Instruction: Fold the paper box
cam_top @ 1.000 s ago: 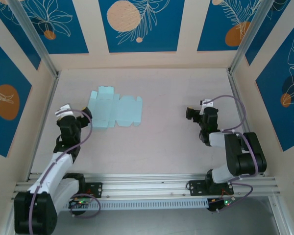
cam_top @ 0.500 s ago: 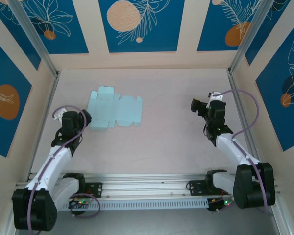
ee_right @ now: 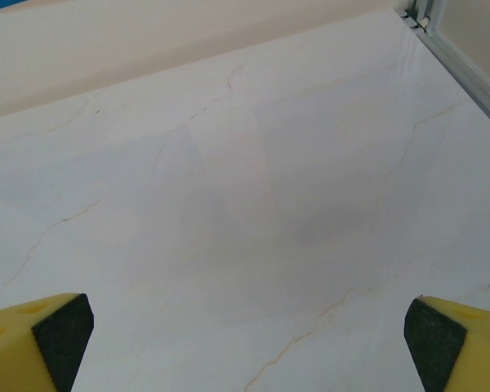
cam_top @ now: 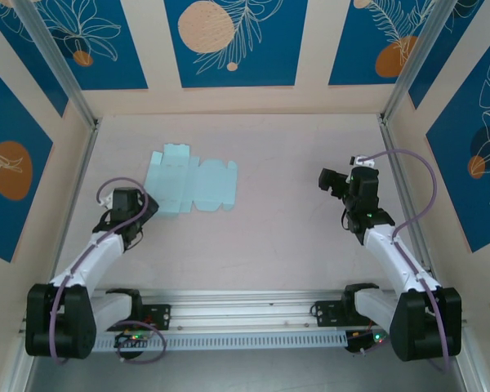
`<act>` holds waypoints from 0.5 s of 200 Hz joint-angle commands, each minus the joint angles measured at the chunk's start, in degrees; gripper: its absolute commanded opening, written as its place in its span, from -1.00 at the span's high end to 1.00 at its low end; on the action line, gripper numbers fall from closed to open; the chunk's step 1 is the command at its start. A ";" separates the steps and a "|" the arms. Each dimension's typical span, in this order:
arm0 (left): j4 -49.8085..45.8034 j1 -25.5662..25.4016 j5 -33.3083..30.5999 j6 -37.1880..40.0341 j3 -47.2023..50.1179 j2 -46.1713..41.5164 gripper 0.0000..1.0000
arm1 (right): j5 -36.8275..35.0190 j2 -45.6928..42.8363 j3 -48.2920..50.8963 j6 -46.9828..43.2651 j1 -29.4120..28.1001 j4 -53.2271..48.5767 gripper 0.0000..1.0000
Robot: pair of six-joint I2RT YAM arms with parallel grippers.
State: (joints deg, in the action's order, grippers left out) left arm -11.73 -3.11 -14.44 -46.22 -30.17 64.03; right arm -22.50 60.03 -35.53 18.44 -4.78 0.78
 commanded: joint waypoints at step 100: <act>14.79 -0.10 17.15 -9.93 -1.71 17.49 -0.72 | 2.60 -1.31 -2.61 2.64 -2.73 -0.46 -0.99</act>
State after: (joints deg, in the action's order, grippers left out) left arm -3.05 -2.79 -3.70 -52.62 -30.92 77.67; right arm -21.23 59.31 -36.34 19.97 -6.83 -0.54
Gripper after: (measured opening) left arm 0.889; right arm 0.995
